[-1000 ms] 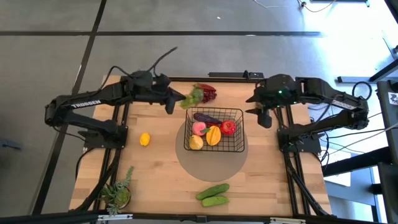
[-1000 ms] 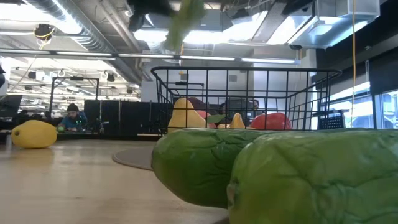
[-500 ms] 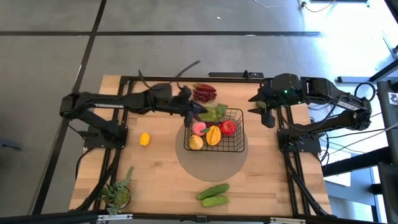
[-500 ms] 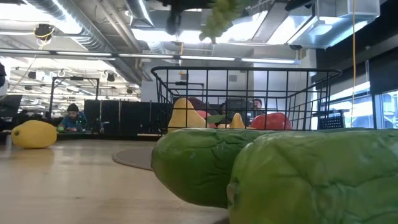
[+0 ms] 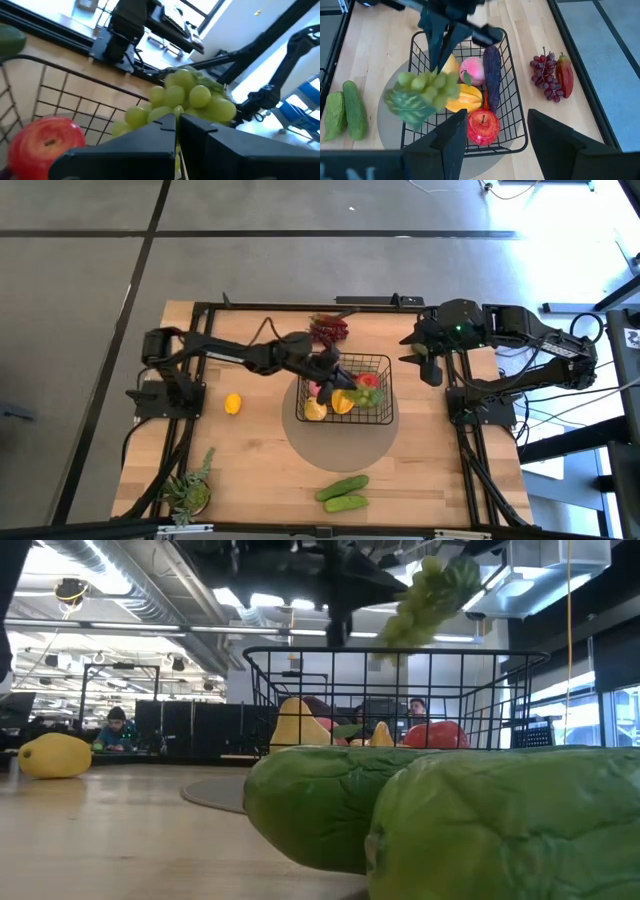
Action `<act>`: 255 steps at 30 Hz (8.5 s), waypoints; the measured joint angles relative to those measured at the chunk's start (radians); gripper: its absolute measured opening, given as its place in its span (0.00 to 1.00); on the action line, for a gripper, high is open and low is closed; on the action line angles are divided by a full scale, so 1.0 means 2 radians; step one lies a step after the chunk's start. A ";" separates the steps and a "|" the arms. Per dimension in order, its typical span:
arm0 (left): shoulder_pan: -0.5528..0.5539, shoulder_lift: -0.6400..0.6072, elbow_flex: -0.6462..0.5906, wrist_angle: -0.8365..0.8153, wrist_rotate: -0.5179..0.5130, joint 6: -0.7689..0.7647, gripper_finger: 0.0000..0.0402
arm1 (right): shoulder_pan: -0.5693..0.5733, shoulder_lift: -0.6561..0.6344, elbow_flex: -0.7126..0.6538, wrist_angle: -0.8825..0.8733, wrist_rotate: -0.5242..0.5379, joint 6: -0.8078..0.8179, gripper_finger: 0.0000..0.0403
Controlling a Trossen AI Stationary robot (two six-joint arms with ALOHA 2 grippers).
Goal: Build produce basket
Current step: Put the green grapes into the black wire basket, then put the red grapes into the black wire basket
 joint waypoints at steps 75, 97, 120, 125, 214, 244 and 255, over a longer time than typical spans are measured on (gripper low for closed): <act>-0.003 0.132 0.035 0.072 0.031 0.092 0.00 | 0.000 0.000 0.000 0.001 -0.145 -0.010 0.49; 0.000 0.147 0.052 0.065 0.066 0.083 0.00 | 0.000 0.000 0.000 0.003 -0.144 -0.009 0.49; 0.000 0.147 0.052 0.044 0.037 0.079 0.01 | 0.000 0.000 0.000 0.003 -0.143 -0.009 0.49; 0.000 0.147 0.052 0.043 0.034 0.078 0.10 | 0.000 0.000 0.000 0.002 -0.143 -0.009 0.49; 0.292 0.073 0.210 -0.578 -0.023 0.612 0.20 | 0.000 -0.002 0.000 0.041 0.029 0.028 0.49; 0.296 0.074 0.109 -0.427 -0.051 0.602 0.20 | 0.000 -0.001 0.000 0.052 0.045 0.055 0.49; 0.293 0.103 0.108 -0.424 -0.040 0.612 0.20 | 0.000 -0.001 0.000 0.052 0.053 0.054 0.49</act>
